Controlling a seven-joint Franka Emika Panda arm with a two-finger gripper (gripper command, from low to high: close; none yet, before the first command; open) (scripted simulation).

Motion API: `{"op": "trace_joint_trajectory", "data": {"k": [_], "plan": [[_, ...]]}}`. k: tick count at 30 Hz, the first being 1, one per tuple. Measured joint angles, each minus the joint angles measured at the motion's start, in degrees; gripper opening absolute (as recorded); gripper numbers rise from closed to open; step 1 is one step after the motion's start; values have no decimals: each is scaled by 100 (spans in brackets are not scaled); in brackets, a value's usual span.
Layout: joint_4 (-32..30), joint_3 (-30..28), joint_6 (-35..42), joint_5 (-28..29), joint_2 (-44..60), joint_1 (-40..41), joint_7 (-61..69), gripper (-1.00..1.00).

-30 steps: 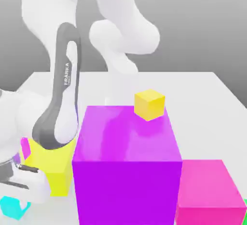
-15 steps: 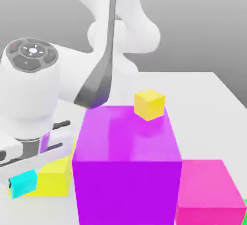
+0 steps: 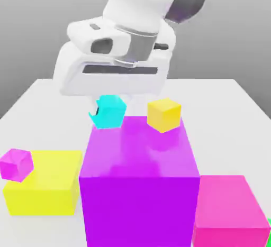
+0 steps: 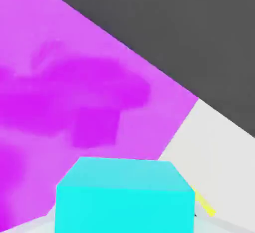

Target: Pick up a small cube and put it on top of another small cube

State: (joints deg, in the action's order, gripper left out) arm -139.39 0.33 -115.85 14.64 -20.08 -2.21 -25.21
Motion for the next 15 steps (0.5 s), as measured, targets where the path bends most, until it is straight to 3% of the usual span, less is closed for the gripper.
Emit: {"op": "trace_joint_trajectory", "data": {"k": [8,12,13,15], "plan": [[-861,240,455,-1466,-1621,-474,-863,-100],[-1498,285,-313,-1700,-1529,-509,-965,-100],[-1615,295,-479,-1716,-1481,-506,-963,100],[-1615,295,-478,-1716,-1481,-506,-963,100]]}}
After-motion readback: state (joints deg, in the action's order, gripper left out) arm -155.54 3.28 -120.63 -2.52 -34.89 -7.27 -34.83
